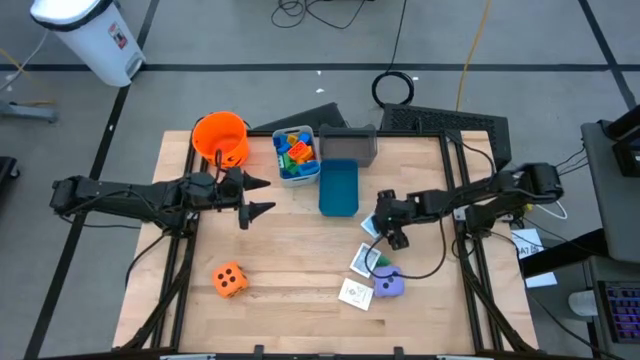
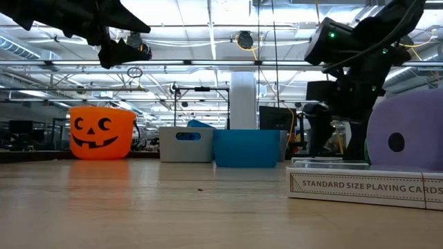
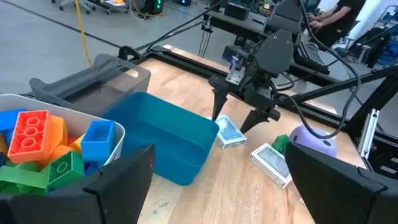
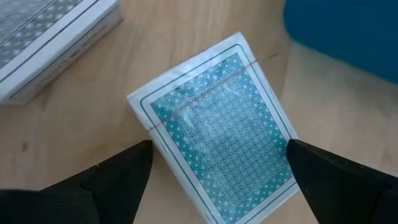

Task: Pick & Place Toys
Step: Put the white and blue deck of cards into the black bin

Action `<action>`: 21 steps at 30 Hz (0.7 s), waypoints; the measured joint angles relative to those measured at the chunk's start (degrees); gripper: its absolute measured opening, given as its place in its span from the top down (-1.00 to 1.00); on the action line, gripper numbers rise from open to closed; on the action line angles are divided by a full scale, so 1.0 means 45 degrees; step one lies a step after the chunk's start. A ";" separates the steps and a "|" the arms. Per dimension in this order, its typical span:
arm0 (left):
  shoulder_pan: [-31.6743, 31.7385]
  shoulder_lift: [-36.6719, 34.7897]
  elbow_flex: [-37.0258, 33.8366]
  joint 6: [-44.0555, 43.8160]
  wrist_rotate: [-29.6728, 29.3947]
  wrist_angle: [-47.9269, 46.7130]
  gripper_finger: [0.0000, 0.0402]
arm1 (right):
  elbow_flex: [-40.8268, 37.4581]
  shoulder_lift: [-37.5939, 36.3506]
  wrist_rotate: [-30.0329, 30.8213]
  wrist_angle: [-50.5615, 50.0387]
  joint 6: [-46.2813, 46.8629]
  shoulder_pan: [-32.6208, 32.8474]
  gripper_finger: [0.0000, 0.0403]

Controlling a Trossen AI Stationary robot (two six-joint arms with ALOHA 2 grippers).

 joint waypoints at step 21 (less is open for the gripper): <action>0.0000 0.0000 0.0000 0.0001 0.0097 -0.0029 -0.82 | -0.0025 0.0113 0.0347 0.0405 0.0110 0.0370 0.71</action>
